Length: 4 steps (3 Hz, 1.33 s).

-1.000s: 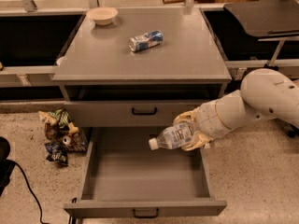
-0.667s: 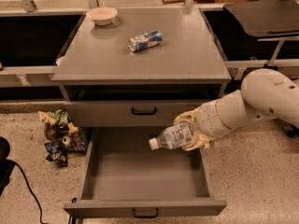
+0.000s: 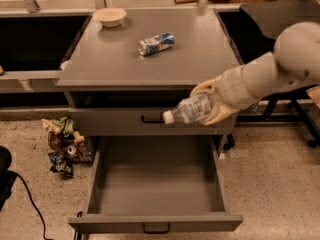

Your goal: Pick blue plastic bottle from middle drawer and place on counter

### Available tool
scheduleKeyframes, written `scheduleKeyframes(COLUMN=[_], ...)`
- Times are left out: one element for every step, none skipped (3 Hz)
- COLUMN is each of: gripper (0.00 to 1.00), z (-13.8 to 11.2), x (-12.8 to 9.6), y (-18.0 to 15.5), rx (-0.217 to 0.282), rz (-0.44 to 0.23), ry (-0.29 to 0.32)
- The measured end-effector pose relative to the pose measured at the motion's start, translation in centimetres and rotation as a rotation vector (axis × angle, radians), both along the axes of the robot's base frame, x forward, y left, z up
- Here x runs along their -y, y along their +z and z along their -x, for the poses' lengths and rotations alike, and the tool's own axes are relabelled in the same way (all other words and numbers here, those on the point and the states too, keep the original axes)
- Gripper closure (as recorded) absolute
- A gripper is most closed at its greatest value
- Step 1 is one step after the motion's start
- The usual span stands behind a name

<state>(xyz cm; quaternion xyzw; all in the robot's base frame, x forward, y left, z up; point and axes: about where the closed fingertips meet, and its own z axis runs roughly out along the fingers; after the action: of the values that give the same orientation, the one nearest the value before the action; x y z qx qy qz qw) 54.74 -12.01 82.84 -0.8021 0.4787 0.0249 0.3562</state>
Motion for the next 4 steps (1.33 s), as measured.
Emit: scheduleKeyframes(gripper=[1.0,1.0,1.0,1.0], z=[-4.0,-4.0,-4.4,-7.8], x=[0.1,0.1,-0.1,-0.1], y=[7.2,7.1,7.0,6.5], rx=[0.117,0.117,0.118,0.085], rz=[-0.034,-0.035,-0.047,-0.078], ry=[-0.021,-0.021,-0.022,-0.065])
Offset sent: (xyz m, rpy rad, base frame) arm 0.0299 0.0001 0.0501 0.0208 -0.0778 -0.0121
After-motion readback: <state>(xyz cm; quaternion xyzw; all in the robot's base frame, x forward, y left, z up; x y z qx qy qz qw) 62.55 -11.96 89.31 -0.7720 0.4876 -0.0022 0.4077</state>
